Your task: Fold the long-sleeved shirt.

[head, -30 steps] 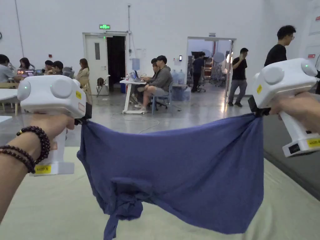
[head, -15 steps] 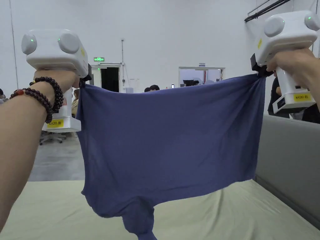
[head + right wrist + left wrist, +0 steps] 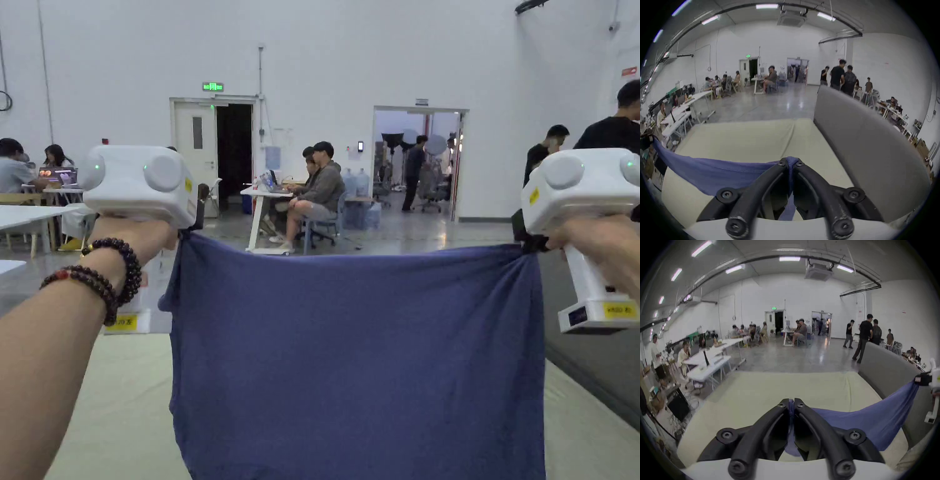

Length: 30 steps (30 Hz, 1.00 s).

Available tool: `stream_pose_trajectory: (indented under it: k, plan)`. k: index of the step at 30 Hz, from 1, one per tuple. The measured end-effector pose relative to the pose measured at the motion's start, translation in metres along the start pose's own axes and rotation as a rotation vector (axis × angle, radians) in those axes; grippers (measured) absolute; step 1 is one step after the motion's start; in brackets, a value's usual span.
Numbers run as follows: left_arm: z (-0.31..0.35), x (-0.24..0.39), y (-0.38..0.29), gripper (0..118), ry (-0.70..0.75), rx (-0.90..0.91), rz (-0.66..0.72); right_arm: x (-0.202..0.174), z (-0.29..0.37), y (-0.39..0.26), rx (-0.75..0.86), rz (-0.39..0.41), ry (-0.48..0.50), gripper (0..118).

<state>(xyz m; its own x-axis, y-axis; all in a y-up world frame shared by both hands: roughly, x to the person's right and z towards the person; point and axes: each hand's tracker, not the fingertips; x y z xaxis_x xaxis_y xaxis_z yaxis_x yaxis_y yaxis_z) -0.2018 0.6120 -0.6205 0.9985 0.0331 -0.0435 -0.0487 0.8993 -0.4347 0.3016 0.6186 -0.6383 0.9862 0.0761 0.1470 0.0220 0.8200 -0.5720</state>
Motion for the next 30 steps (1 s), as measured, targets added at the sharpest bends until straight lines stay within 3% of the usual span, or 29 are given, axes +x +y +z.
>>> stream_pose_trajectory:
  k: [9,11,13,20,22,30]
  plan:
    - [-0.017,-0.036,-0.146,0,-0.041,-0.184,0.046,0.001,-0.047,-0.144,-0.160,-0.019,0.078,0]
    - [-0.005,-0.042,-0.164,0,-0.083,-0.177,0.096,0.002,-0.034,-0.165,-0.166,0.006,0.078,0]
    - [0.019,-0.044,-0.182,0,-0.069,-0.178,0.090,0.001,-0.011,-0.190,-0.160,0.097,0.072,0]
    - [0.123,-0.026,-0.296,0,-0.041,-0.224,-0.048,0.022,0.080,-0.312,-0.174,0.143,0.171,0]
    - [0.141,-0.020,-0.338,0,0.008,-0.309,-0.108,0.029,0.093,-0.350,-0.255,0.130,0.233,0]
    - [0.189,-0.014,-0.477,0,0.030,-0.650,-0.210,0.043,0.092,-0.502,-0.638,0.309,0.304,0]
